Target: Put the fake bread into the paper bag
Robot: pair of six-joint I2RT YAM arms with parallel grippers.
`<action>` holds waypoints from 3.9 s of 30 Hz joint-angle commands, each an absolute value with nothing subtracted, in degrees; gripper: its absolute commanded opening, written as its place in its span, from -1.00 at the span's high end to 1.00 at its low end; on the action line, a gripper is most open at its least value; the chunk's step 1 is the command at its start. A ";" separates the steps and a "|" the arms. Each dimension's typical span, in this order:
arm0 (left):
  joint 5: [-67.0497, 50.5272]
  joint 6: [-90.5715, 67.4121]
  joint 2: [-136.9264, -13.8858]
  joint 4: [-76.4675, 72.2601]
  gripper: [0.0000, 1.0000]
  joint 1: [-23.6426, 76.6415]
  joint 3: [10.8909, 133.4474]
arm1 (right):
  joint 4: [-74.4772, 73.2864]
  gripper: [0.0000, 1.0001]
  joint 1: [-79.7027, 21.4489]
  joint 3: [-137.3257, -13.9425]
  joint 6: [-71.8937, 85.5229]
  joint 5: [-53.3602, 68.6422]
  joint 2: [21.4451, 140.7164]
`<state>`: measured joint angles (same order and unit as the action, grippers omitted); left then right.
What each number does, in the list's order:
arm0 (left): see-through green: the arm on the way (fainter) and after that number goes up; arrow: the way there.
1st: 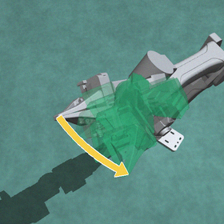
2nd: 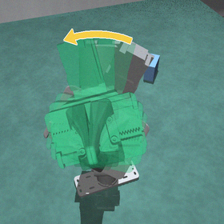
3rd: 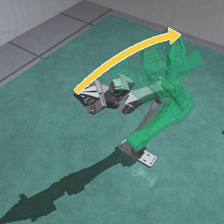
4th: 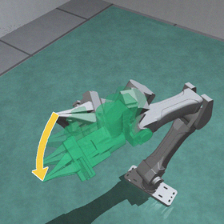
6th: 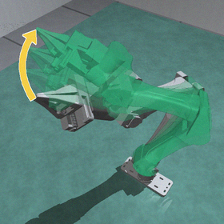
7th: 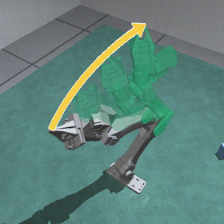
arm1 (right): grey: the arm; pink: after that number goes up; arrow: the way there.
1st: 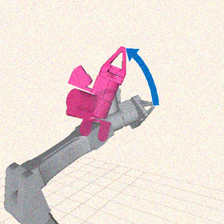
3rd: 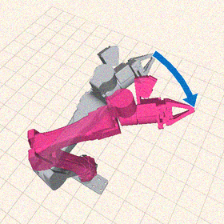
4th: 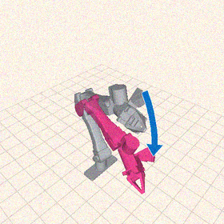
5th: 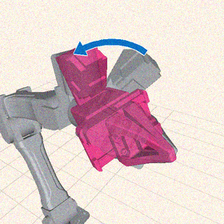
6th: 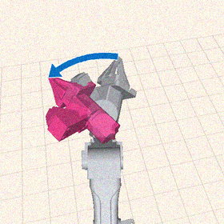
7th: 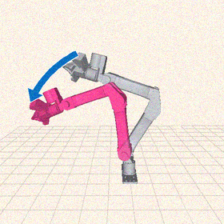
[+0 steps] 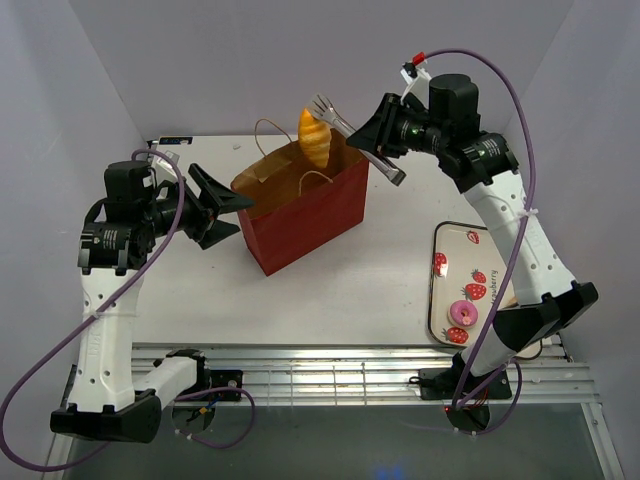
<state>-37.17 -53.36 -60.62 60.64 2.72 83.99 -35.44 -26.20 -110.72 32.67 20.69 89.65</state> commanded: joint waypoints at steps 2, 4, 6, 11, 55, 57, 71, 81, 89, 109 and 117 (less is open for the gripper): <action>-36.74 -51.77 -60.82 61.17 -0.64 2.37 85.43 | -33.48 0.48 -27.25 -110.83 31.29 19.51 90.44; -36.74 -51.59 -61.00 61.26 -0.64 2.37 85.52 | -34.27 0.42 -27.33 -111.18 31.11 19.42 90.79; -36.48 -51.50 -61.26 61.26 -0.64 2.37 85.87 | -36.11 0.38 -27.42 -112.40 30.33 19.34 91.75; -36.04 -51.42 -61.70 61.17 -0.64 2.37 86.48 | -37.71 0.26 -27.51 -112.68 29.18 18.99 92.46; -35.24 -55.99 -59.85 58.62 -0.64 2.37 84.20 | -54.75 0.00 -27.68 -112.16 21.71 5.55 75.00; -35.42 -56.07 -59.85 58.45 -0.64 2.37 84.03 | -54.84 0.00 -27.60 -107.96 22.41 3.96 72.35; -41.03 -56.86 -61.26 56.43 -0.64 2.37 83.50 | -74.52 -0.03 -26.99 -103.54 28.83 -19.50 65.13; -49.56 -58.98 -67.40 56.16 -0.64 2.20 87.44 | -74.62 -0.02 -13.19 -88.18 28.31 -17.05 63.02; -52.30 -58.27 -74.70 57.04 -0.61 1.76 92.28 | -73.75 -0.02 -4.58 -79.47 26.98 -22.50 61.79; -55.81 -58.27 -76.55 56.52 -0.58 1.23 90.00 | -68.20 -0.04 14.76 -67.59 22.41 -17.05 60.47; -57.48 -58.36 -77.52 56.08 -0.58 1.05 89.65 | -68.20 -0.17 15.56 -65.66 22.94 -19.34 59.77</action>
<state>-55.48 -58.78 -77.69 56.90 1.54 90.24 -69.10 15.05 -66.46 23.33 -17.87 61.23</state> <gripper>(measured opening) 0.796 0.582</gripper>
